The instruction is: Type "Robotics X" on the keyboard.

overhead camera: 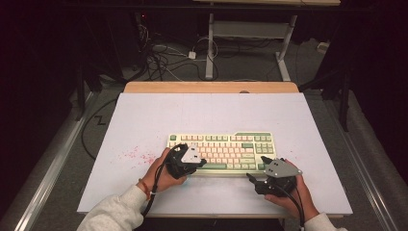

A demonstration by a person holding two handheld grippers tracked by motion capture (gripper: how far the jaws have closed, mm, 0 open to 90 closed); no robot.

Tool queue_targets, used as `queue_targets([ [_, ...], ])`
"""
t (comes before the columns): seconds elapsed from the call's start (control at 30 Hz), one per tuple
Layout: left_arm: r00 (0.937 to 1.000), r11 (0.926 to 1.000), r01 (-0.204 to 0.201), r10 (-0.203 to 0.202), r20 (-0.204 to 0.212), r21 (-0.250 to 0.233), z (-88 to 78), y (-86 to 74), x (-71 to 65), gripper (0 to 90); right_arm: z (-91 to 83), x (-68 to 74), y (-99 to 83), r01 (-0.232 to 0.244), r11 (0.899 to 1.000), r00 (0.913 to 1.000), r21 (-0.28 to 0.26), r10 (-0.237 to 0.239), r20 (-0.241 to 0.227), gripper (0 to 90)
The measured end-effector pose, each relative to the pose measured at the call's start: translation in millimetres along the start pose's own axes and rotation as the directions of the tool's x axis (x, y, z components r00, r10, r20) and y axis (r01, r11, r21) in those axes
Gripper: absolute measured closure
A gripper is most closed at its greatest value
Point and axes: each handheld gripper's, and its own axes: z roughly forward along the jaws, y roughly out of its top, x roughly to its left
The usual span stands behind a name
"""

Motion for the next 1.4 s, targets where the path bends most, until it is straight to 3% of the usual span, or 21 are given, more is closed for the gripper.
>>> queue_targets([
  [0.43,0.9998,0.9998,-0.014,0.014,0.015,0.011,8.5,4.4,-2.3,87.1,-1.2,0.2,-0.2,0.0,1.0,1.0,-0.002,0.0,0.001,26.1],
  [0.57,0.9995,0.9987,-0.023,0.022,0.022,0.046,14.4,3.7,-3.3,87.7,-0.5,0.8,-0.9,0.007,1.0,1.0,0.007,-0.007,-0.001,26.2],
  [1.4,0.9998,0.9997,-0.013,0.013,-0.014,-0.02,0.2,8.1,3.0,83.8,-0.3,1.4,-0.6,0.01,1.0,0.9999,0.007,-0.01,-0.006,26.2],
])
